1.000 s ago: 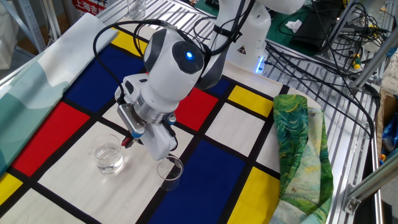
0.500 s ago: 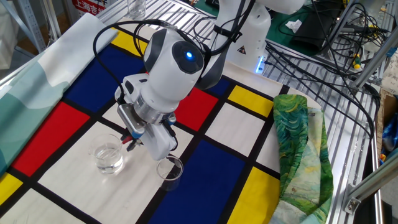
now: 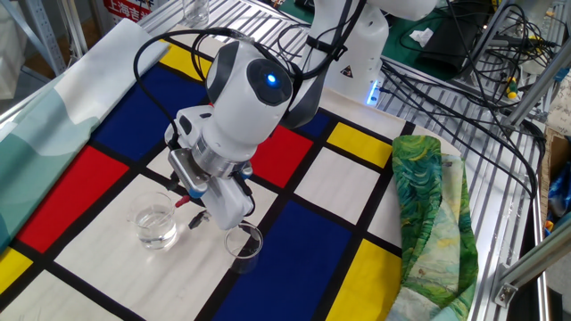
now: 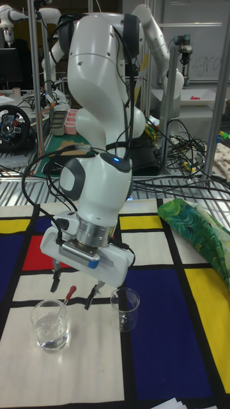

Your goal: Transfer liquid using a dropper

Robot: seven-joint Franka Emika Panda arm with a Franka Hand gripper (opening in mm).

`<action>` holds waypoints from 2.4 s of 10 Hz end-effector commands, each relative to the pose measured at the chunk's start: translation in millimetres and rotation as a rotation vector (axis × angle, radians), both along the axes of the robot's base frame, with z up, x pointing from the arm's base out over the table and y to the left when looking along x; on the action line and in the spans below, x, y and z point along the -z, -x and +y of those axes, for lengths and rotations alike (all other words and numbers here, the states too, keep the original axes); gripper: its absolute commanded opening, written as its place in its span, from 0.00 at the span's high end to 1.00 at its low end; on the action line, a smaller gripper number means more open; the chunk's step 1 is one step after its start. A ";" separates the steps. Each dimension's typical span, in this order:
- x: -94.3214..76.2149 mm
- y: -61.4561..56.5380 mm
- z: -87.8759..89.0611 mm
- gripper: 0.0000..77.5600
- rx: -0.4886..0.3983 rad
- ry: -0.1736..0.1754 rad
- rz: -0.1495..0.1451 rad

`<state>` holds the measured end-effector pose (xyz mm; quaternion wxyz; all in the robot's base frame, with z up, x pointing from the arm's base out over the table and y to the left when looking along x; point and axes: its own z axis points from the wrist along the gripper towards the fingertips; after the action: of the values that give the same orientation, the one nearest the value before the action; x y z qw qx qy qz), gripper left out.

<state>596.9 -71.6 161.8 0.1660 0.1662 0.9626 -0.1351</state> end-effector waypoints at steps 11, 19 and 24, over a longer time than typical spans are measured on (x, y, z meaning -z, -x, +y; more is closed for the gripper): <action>-0.8 -8.0 -1.8 0.00 0.017 0.022 -0.062; 0.5 -8.1 -1.7 0.00 0.005 0.030 -0.066; 0.5 -8.0 -1.6 0.98 0.005 0.030 -0.067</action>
<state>603.7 -73.0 159.2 0.1959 0.1728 0.9547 -0.1425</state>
